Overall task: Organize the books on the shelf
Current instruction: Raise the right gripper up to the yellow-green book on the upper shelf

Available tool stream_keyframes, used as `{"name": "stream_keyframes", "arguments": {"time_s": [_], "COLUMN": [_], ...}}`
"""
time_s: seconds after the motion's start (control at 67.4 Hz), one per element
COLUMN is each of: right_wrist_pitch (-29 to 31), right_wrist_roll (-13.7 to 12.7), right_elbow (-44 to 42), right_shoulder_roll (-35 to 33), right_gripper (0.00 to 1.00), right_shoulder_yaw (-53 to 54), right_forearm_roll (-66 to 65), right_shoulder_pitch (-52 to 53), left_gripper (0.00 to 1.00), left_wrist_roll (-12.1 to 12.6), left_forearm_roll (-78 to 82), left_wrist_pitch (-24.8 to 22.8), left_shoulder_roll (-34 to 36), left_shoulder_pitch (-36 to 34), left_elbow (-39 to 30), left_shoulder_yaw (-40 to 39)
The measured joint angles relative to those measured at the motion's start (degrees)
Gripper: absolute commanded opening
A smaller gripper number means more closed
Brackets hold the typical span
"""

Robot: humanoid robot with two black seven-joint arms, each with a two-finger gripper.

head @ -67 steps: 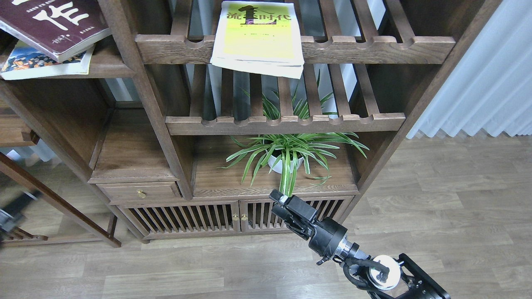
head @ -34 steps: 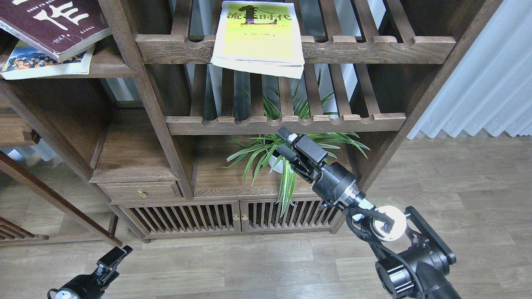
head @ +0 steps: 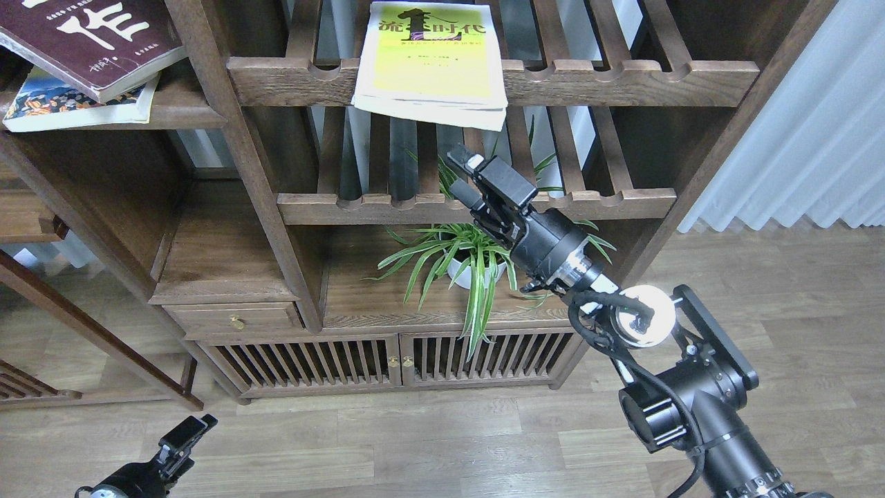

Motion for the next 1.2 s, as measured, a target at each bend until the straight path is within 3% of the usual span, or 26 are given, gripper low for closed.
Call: {"name": "stream_keyframes", "arguments": {"time_s": [0.594,0.92,1.202], "right_wrist_pitch": [-4.7,-7.6,-7.9], "right_wrist_roll": [1.0,1.7,1.7], "right_elbow": [1.3,-2.4,-5.9], "right_shoulder_roll": [0.0,0.0,0.0], "right_gripper": [0.91,0.91,0.78], "right_shoulder_yaw": [0.0,-0.1,-0.2], "right_forearm_roll": [-0.3,-0.8,-2.5], "right_shoulder_pitch": [5.6,9.2,11.9], "left_gripper": [0.99,0.99,0.99], "left_wrist_roll": [-0.3,-0.2,-0.1], "left_forearm_roll": [0.0,0.0,-0.2], "left_wrist_pitch": [0.0,0.0,0.0], "left_shoulder_roll": [0.0,0.0,0.0], "left_shoulder_pitch": [1.3,1.2,1.1], "left_elbow": [0.0,0.0,0.0], "left_shoulder_yaw": [0.0,0.0,-0.2]}}
